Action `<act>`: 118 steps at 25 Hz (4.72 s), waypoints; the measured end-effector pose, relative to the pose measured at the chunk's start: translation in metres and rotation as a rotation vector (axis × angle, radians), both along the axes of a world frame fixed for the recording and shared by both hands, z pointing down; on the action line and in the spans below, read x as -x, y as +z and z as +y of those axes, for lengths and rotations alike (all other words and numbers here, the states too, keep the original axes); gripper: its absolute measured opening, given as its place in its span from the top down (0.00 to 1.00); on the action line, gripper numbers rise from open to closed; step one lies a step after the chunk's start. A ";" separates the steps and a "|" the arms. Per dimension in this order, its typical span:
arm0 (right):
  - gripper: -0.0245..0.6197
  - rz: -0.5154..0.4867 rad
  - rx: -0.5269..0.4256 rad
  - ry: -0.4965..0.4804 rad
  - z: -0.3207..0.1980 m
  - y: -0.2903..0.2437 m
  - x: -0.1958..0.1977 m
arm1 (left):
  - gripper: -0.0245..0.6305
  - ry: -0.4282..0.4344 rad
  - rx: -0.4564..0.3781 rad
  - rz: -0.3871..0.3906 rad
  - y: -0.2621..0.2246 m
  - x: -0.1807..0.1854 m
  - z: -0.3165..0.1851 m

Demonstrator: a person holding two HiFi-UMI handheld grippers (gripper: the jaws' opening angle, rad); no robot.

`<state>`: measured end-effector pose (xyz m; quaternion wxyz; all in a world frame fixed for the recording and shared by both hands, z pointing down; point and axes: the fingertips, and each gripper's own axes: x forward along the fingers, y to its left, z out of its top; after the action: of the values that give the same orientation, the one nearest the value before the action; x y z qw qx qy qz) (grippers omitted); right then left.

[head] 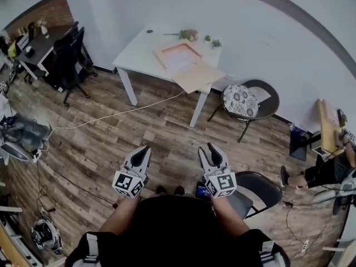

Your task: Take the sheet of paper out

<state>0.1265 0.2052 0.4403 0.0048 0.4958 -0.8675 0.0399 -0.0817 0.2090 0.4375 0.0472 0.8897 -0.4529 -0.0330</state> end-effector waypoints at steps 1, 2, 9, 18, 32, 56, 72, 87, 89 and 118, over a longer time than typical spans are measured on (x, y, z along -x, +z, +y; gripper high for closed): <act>0.74 -0.003 0.002 -0.003 0.001 0.002 0.000 | 0.96 -0.003 0.001 -0.002 0.000 0.000 0.000; 0.74 -0.006 0.004 -0.006 0.001 0.003 -0.001 | 0.96 -0.007 0.002 -0.004 0.000 -0.001 0.001; 0.74 -0.018 -0.005 -0.014 -0.004 0.002 -0.017 | 0.96 -0.010 0.002 -0.023 -0.001 -0.016 -0.002; 0.74 -0.021 0.000 -0.035 -0.009 0.010 -0.035 | 0.96 -0.006 0.024 -0.017 0.007 -0.040 -0.009; 0.74 -0.005 0.025 -0.040 -0.057 0.031 -0.053 | 0.96 -0.047 0.054 -0.007 0.024 -0.037 -0.054; 0.75 0.045 0.044 -0.090 -0.325 0.013 0.014 | 0.96 0.041 0.058 0.037 0.030 -0.003 -0.340; 0.76 -0.016 0.048 -0.084 -0.456 0.021 0.027 | 0.96 0.024 0.074 0.033 0.040 0.018 -0.472; 0.74 -0.468 0.329 -0.016 -0.635 0.051 -0.017 | 0.96 0.083 0.120 -0.034 0.044 -0.020 -0.644; 0.74 -0.619 0.423 -0.001 -0.654 0.069 -0.022 | 0.96 0.094 0.121 -0.036 0.047 -0.026 -0.659; 0.76 -0.977 1.073 0.345 -0.735 0.253 -0.028 | 0.96 0.363 0.215 0.030 0.106 -0.085 -0.757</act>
<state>0.1541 -0.5301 0.6934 -0.1464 0.4804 -0.5420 0.6738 0.0028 -0.5478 0.5435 0.1540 0.9459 -0.2855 0.0113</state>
